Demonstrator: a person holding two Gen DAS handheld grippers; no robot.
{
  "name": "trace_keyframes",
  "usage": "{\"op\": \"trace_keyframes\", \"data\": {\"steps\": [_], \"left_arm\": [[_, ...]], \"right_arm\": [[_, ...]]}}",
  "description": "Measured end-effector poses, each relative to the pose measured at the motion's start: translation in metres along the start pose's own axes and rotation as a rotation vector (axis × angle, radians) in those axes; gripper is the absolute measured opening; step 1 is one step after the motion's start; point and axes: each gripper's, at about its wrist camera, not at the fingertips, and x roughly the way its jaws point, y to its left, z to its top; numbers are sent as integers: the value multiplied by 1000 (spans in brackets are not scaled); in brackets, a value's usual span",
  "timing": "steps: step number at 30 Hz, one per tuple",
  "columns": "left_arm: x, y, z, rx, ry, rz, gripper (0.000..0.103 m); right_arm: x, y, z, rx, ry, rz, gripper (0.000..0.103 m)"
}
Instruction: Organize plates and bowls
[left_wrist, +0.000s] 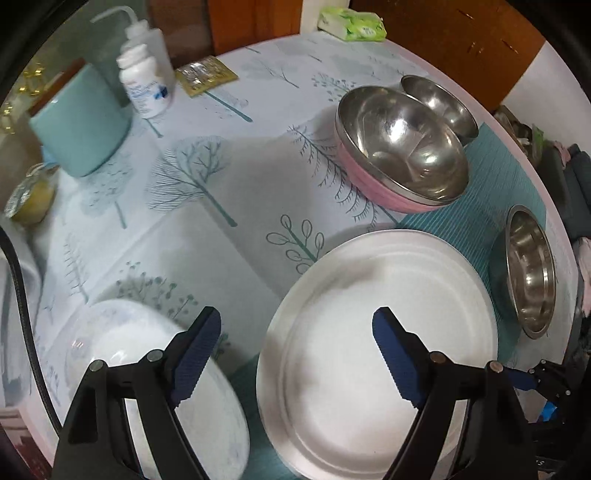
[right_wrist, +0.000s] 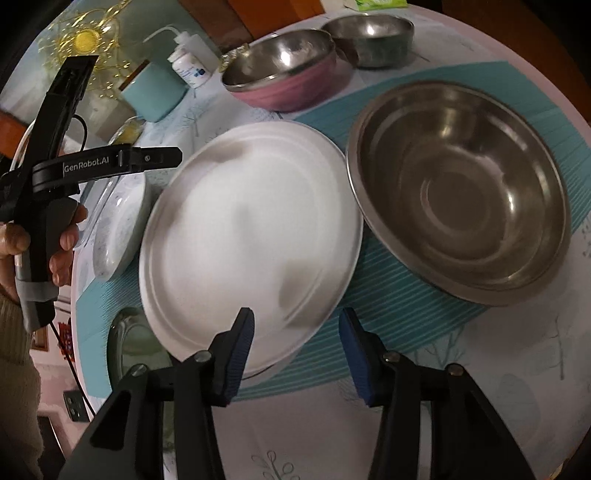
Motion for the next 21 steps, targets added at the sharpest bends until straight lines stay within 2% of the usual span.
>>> {"op": "trace_keyframes", "data": {"steps": [9,11,13,21], "left_arm": [[20,3,10,55,62,-63,83],[24,1,9,83,82,-58,81],[29,-2,8,113,113,-61,74],[44,-8,-2,157,181,-67,74]], "right_arm": [[5,-3,-2,29,-2,5,47],[5,-4,-2,34,-11,10,43],[4,-6,-3,44,-13,12,39],[8,-6,0,70,-28,20,31]]}}
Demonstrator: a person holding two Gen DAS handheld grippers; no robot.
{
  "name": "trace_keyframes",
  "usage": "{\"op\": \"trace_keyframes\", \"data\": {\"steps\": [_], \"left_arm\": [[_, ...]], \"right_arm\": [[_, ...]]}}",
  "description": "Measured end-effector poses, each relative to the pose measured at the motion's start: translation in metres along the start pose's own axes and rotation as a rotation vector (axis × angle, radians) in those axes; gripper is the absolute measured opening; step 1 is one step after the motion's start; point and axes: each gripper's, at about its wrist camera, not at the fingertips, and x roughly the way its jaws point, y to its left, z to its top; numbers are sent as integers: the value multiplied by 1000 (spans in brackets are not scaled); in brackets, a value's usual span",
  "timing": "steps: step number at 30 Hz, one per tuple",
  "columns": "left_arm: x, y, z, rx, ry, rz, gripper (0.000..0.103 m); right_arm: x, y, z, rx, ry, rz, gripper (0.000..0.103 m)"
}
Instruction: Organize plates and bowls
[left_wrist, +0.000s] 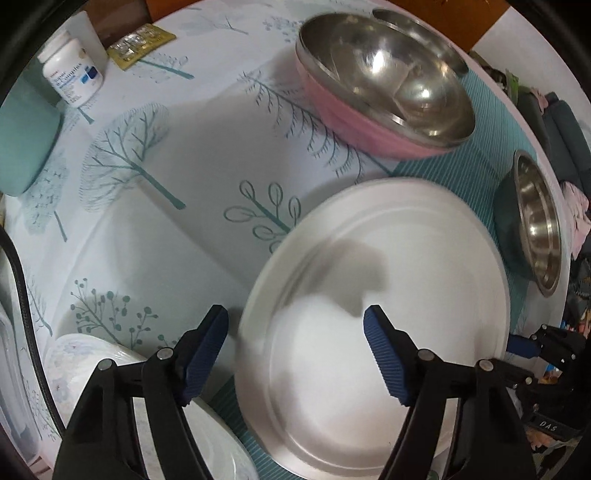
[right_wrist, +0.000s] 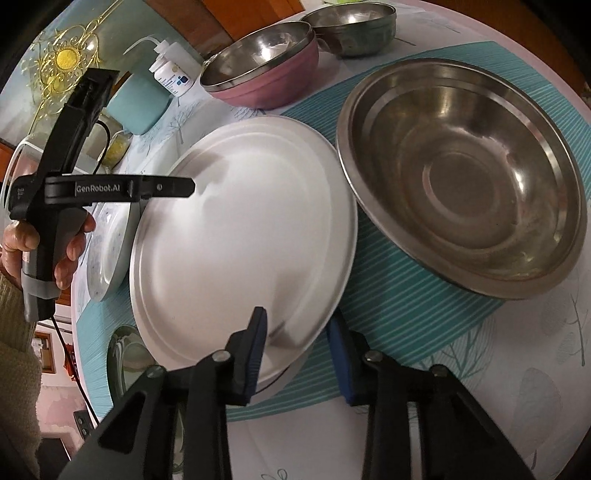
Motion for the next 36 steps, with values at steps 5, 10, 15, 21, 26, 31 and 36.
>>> {"op": "trace_keyframes", "data": {"steps": [5,10,15,21,26,31,36], "left_arm": [[1,-6,-9,37,10,12,67],[1,-15,-6,47,11,45,49],[-8,-20,-15,31,2,50,47],[-44,-25,-24,10,-19,75,47],[-73,-34,-35,-19,-50,90,47],[-107,-55,-61,-26,-70,121,47],[-125,-79,-73,-52,-83,129,47]], "right_arm": [[0,-1,0,9,-7,5,31],[-2,-2,-1,18,-10,-15,30],[-7,0,-1,1,-11,-8,28],[-20,5,-2,-40,-21,25,27],[-31,5,-5,-62,-26,49,25],[-54,4,-11,-90,-43,74,23],[-86,-6,-17,-119,-71,83,23]]}}
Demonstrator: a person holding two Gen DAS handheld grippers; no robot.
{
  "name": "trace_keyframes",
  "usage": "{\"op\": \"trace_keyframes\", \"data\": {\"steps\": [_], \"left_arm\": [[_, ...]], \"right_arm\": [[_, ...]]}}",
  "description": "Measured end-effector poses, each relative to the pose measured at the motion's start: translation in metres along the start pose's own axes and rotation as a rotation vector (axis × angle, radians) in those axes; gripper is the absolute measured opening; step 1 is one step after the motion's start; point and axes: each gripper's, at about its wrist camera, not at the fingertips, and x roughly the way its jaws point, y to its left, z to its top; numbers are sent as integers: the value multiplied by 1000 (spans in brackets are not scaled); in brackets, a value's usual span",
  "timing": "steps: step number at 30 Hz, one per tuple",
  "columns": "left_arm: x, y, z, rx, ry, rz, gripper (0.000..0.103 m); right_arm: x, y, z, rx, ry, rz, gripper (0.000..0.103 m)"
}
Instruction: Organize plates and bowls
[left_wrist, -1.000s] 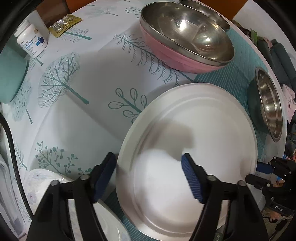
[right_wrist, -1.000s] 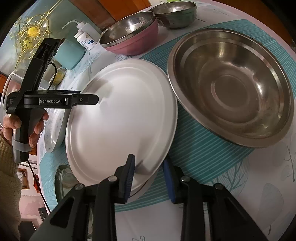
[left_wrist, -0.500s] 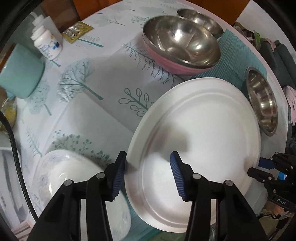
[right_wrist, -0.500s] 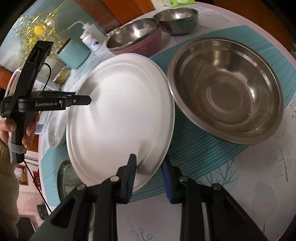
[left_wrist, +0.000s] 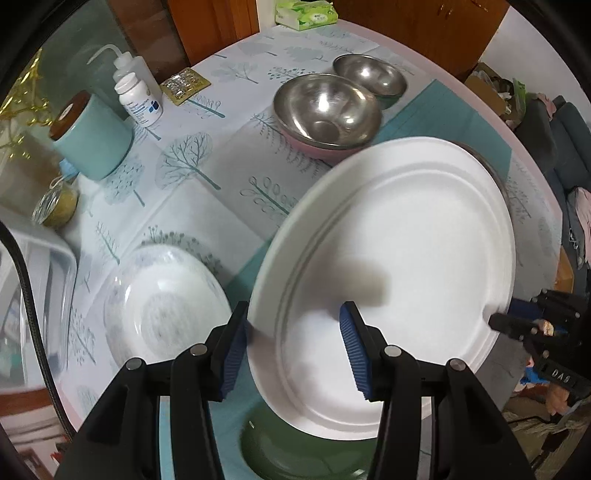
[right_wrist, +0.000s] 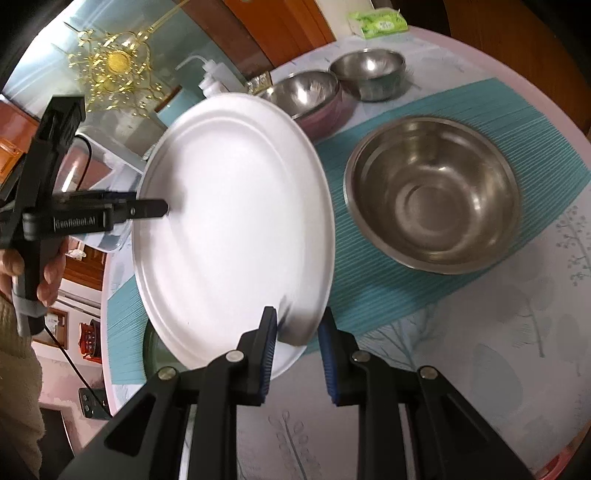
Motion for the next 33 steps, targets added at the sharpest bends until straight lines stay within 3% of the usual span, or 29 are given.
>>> {"op": "trace_keyframes", "data": {"steps": [9,20,24,33], "left_arm": [[-2,-61,-77,-144,27,-99,52],[51,-140,-186,-402,106,-208,52],[61,-154,-206,-482,101,-227,52],[63,-172,-225,-534,70,-188,56]], "right_arm": [[-47,-30,-26,-92,-5,-51,23],[-32,-75,-61,-158,143,-118,23],[-23,-73,-66,-214,161,-153,24],[-10,-70,-67,-277,180,-171,25]]}}
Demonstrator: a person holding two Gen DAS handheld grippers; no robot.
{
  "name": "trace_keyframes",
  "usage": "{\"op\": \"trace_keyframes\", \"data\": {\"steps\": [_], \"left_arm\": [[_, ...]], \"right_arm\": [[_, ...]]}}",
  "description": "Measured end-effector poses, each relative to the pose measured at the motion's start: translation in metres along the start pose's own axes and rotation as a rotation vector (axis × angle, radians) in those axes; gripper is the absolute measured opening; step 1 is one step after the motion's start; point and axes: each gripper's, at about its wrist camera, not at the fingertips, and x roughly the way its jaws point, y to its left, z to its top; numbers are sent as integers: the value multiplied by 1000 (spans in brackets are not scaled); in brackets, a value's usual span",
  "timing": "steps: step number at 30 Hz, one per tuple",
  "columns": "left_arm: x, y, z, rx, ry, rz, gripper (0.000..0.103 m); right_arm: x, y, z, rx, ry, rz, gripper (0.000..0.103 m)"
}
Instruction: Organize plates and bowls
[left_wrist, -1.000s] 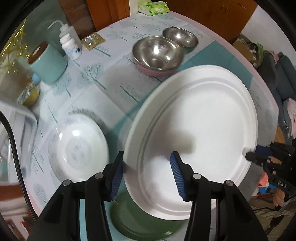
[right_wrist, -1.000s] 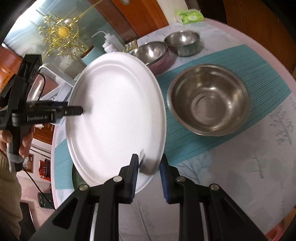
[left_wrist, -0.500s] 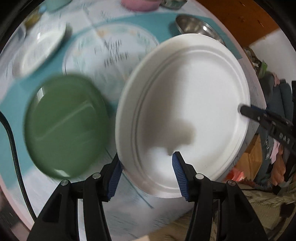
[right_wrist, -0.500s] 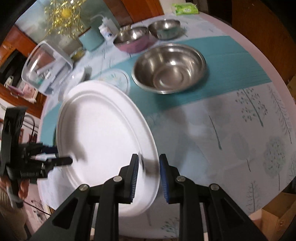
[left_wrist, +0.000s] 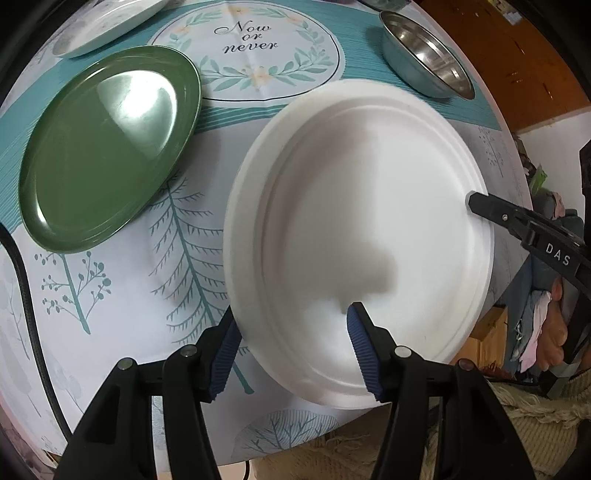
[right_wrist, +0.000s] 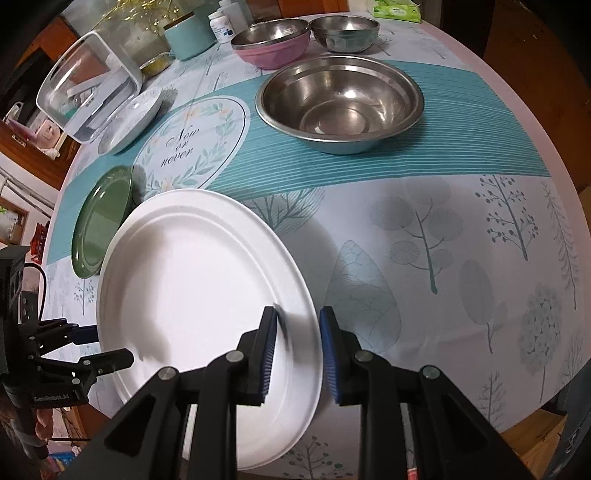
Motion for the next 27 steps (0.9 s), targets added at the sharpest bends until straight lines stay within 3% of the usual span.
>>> {"op": "trace_keyframes", "data": {"steps": [6,10,27], "left_arm": [[-10,4,-13,-64,-38,-14,61],[-17,10,-8,-50,-51,-3,74],[-20,4,-11,-53,-91,46,75]], "right_arm": [[6,2,1,-19,9,14,26],[7,1,0,-18,6,26,34],[-9,17,-7,-101,-36,7,36]]}}
